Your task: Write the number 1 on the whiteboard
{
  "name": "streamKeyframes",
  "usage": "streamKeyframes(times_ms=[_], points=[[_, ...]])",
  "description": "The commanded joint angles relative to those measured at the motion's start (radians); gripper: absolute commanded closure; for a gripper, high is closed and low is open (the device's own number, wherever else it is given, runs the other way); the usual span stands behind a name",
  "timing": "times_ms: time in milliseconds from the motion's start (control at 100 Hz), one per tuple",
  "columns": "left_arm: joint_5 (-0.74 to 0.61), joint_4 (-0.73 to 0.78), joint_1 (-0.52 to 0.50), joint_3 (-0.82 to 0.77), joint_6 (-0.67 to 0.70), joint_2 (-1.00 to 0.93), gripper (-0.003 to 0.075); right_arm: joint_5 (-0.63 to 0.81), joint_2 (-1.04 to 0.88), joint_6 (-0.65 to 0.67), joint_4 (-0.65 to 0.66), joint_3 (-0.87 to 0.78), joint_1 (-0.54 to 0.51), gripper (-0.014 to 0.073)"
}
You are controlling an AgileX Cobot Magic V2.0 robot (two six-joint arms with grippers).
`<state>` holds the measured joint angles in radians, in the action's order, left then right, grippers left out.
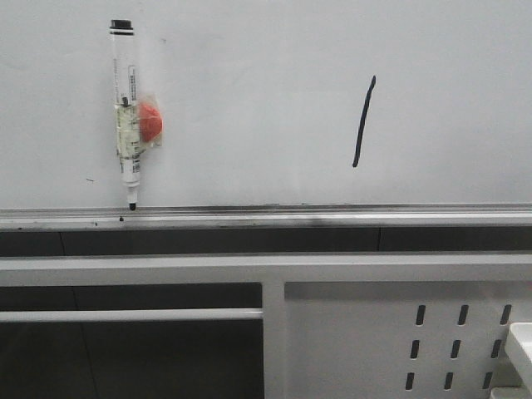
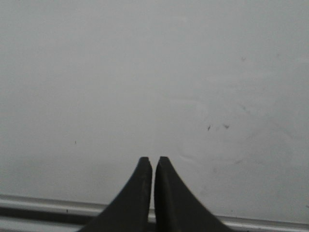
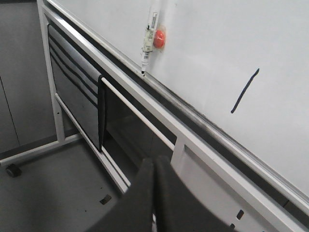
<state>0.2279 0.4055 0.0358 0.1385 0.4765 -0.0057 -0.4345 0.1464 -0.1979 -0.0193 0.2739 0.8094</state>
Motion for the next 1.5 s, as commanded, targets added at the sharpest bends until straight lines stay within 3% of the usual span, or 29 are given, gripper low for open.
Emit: streamKeyframes(times_ms=[0,150,220,350,540,1490], points=[[-0.067,-0.058,-0.006,-0.019,0.003,-0.01,0.074,0.076,0.009,0.004,0.012,0.025,-0.007,0.0663],[-0.165,-0.171,-0.004,-0.136,-0.011,-0.01,0.074,0.076,0.009,0.004,0.012,0.025,-0.007,0.0663],[-0.181,-0.265,-0.004,-0.178,-0.089,-0.012,0.074,0.076,0.009,0.004,0.012,0.025,-0.007,0.0663],[-0.074,-0.397,0.002,-0.178,-0.304,-0.023,0.074,0.076,0.009,0.004,0.012,0.025,-0.007,0.0663],[0.051,-0.397,0.002,-0.178,-0.418,-0.023,0.074,0.076,0.009,0.004,0.012,0.025,-0.007,0.0663],[0.046,-0.392,0.002,-0.178,-0.42,-0.023,0.074,0.078,0.009,0.004,0.012,0.025,-0.007,0.0663]])
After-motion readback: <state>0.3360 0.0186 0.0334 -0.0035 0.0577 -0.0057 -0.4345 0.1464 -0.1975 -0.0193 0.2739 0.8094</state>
